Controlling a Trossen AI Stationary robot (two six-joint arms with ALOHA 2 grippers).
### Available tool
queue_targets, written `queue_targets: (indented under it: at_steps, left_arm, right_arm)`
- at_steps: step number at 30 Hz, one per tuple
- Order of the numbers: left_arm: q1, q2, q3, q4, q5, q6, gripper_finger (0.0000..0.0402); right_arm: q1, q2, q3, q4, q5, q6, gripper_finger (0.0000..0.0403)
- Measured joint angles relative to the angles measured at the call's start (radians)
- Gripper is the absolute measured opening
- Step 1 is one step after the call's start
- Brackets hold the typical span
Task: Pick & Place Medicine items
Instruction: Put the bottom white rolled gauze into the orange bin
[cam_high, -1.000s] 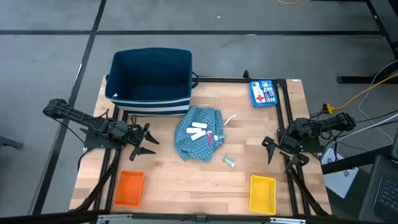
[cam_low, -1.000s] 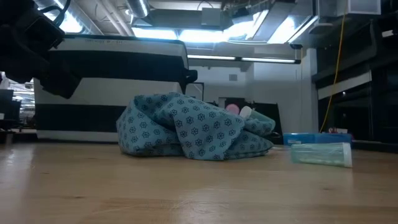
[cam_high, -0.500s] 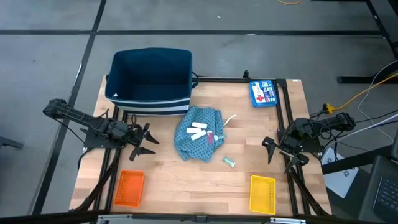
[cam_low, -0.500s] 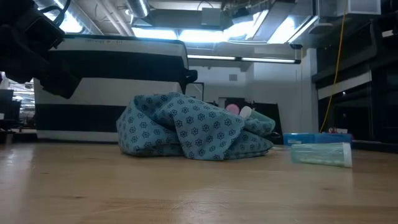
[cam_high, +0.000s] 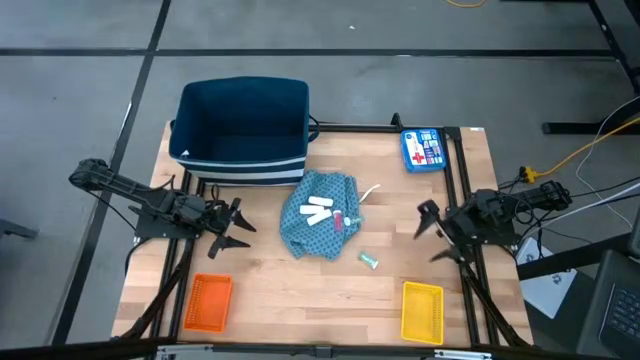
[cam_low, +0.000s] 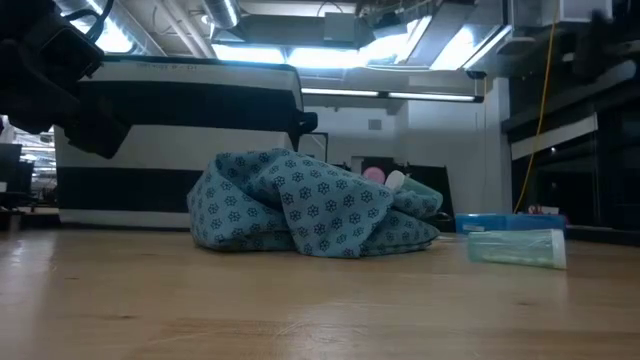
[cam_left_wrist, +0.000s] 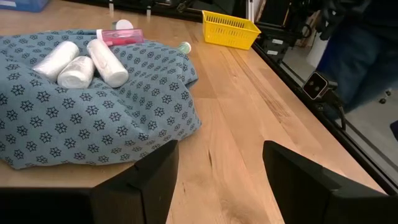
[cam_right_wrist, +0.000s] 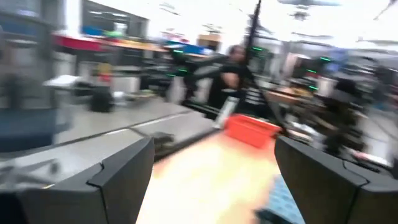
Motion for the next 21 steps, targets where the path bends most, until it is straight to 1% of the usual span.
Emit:
queue_targets:
  at_steps: [3, 7, 9, 13, 16, 18, 21]
  left_arm:
    - [0.000, 0.000, 0.000, 0.000, 0.000, 0.000, 0.0233]
    - [0.000, 0.000, 0.000, 0.000, 0.000, 0.000, 0.0233]
    - [0.000, 0.000, 0.000, 0.000, 0.000, 0.000, 0.0233]
    - [0.000, 0.000, 0.000, 0.000, 0.000, 0.000, 0.0233]
    - [0.000, 0.000, 0.000, 0.000, 0.000, 0.000, 0.0233]
    - [0.000, 0.000, 0.000, 0.000, 0.000, 0.000, 0.0233]
    - [0.000, 0.000, 0.000, 0.000, 0.000, 0.002, 0.0233]
  right_arm:
    - [0.000, 0.000, 0.000, 0.014, 0.097, 0.012, 0.0334]
    - [0.000, 0.000, 0.000, 0.016, 0.259, -0.011, 0.0334]
    - [0.000, 0.000, 0.000, 0.019, 0.339, 0.015, 0.0334]
    - [0.000, 0.000, 0.000, 0.058, 0.527, 0.213, 0.0334]
    - [0.000, 0.000, 0.000, 0.103, 0.705, 0.362, 0.0334]
    - [0.000, 0.000, 0.000, 0.129, 0.817, 0.438, 0.0334]
    - [0.000, 0.000, 0.000, 0.152, 0.956, 0.532, 0.0334]
